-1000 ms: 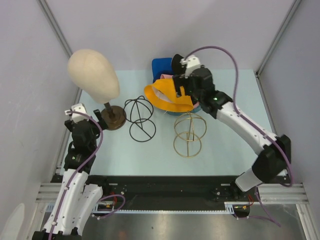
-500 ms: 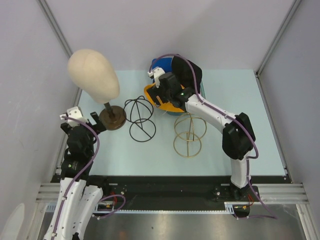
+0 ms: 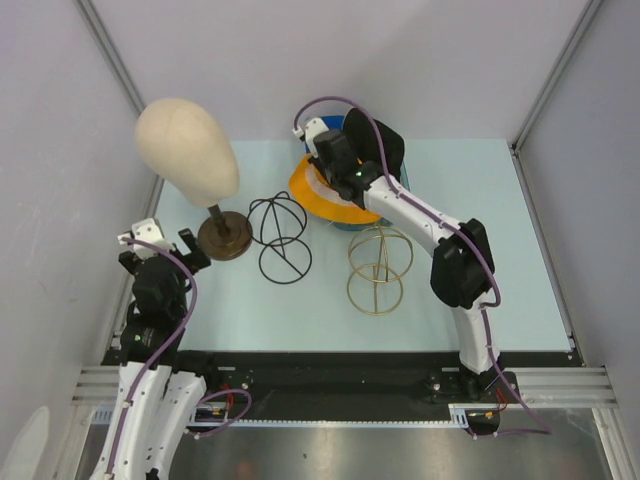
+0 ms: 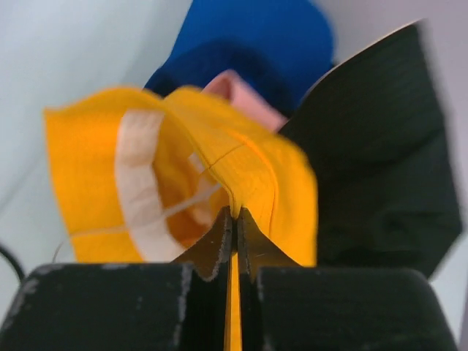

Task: Stack the hats

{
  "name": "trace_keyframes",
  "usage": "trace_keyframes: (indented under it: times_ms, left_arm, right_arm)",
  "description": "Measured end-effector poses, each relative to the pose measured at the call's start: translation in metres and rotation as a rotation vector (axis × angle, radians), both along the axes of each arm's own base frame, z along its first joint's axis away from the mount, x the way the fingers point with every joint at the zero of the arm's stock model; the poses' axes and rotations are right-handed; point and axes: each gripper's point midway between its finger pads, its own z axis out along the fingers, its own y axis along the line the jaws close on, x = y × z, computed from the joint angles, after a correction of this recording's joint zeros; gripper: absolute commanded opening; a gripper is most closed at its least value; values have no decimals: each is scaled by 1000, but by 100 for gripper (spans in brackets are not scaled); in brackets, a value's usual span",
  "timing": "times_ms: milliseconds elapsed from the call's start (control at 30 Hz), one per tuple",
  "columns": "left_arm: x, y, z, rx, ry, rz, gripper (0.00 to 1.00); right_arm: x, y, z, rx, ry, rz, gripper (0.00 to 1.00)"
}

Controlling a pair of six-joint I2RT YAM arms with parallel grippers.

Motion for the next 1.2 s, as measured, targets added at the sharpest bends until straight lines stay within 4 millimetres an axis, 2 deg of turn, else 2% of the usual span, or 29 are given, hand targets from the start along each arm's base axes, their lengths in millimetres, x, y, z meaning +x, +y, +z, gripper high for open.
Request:
trace_keyframes:
  times_ms: [133,233,400,533,633,733,900,967,1100,1200]
  left_arm:
    - [6,-1,-3,2,16,-1,100]
    - [14,-3,-7,2,30,-10,100]
    - [28,-10,-10,16,56,-52,100]
    - [42,-22,-4,28,77,-126,100]
    - [44,-35,1,16,62,-188,100]
    - [39,-47,11,-8,19,-243,100]
    - [25,-55,23,-61,-20,-280,100]
    - [17,-57,29,-89,-4,-285,100]
    - [-1,-62,61,-101,-8,-325,100]
    - [-14,-64,82,-89,-38,-356,100]
  right_arm:
    - [9,-18,48,-17,-97,-38,0]
    - [3,-46,80,-44,-143,-83,0]
    - [-20,-97,128,-36,-203,-169,0]
    - [-40,-125,163,0,-238,-235,0]
    - [-53,-132,170,2,-233,-246,0]
    - [-66,-135,166,-8,-198,-254,0]
    - [-101,-149,130,-20,-122,-231,0]
    - [-113,-159,124,-13,-96,-234,0]
    - [-131,-163,145,74,-119,-230,0]
    - [-154,-149,161,126,-136,-184,0]
